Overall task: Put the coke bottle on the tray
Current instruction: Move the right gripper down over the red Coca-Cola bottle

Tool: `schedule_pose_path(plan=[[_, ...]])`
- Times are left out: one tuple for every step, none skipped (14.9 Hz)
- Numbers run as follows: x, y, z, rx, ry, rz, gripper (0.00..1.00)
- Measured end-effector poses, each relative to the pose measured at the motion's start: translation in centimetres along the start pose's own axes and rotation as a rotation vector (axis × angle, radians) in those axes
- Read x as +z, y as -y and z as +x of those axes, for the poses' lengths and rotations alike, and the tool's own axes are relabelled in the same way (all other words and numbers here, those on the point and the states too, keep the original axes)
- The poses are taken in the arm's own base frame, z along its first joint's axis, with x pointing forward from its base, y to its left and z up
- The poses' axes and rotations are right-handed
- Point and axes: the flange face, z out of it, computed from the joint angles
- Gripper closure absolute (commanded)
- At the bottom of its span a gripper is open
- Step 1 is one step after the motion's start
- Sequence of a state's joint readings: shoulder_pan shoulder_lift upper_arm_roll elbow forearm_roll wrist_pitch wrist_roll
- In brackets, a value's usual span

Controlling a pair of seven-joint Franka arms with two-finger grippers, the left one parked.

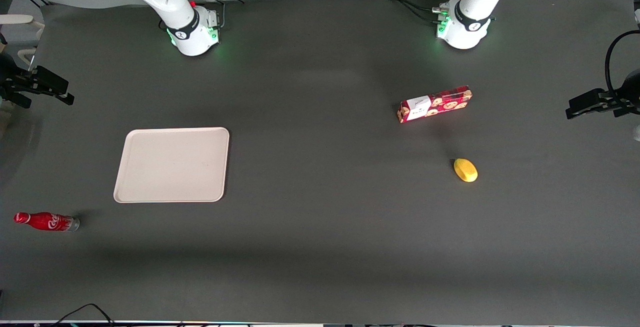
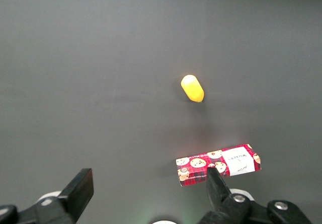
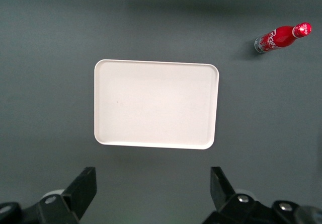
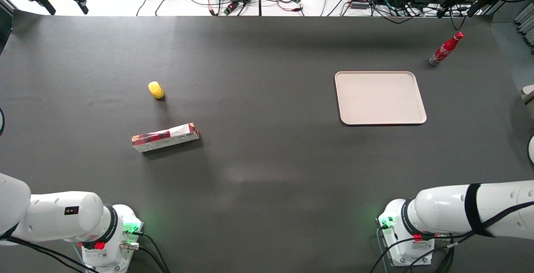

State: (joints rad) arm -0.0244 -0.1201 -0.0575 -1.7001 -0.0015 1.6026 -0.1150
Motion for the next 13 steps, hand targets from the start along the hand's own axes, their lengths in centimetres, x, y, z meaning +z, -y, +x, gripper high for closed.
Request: schedule_pose_path(plan=[[0.0, 0.0, 0.0, 0.000, -0.001, 0.000, 0.00], [0.0, 0.0, 0.0, 0.000, -0.002, 0.000, 0.00], [0.0, 0.0, 0.0, 0.000, -0.001, 0.000, 0.00], [0.1, 0.0, 0.0, 0.000, -0.001, 0.000, 0.00], [0.0, 0.0, 0.0, 0.000, -0.002, 0.000, 0.00], [0.0, 0.0, 0.0, 0.000, -0.003, 0.000, 0.00], [0.0, 0.0, 0.1, 0.000, -0.004, 0.000, 0.00], [0.0, 0.0, 0.1, 0.001, -0.005, -0.001, 0.00], [0.1, -0.2, 0.2, 0.003, -0.004, -0.001, 0.00], [0.4, -0.5, 0.5, 0.008, -0.001, -0.001, 0.00], [0.8, -1.1, 1.0, 0.019, 0.003, -0.002, 0.00], [1.3, -2.2, 1.7, 0.038, 0.006, -0.003, 0.00], [1.9, -3.8, 2.7, 0.059, 0.010, -0.006, 0.00]])
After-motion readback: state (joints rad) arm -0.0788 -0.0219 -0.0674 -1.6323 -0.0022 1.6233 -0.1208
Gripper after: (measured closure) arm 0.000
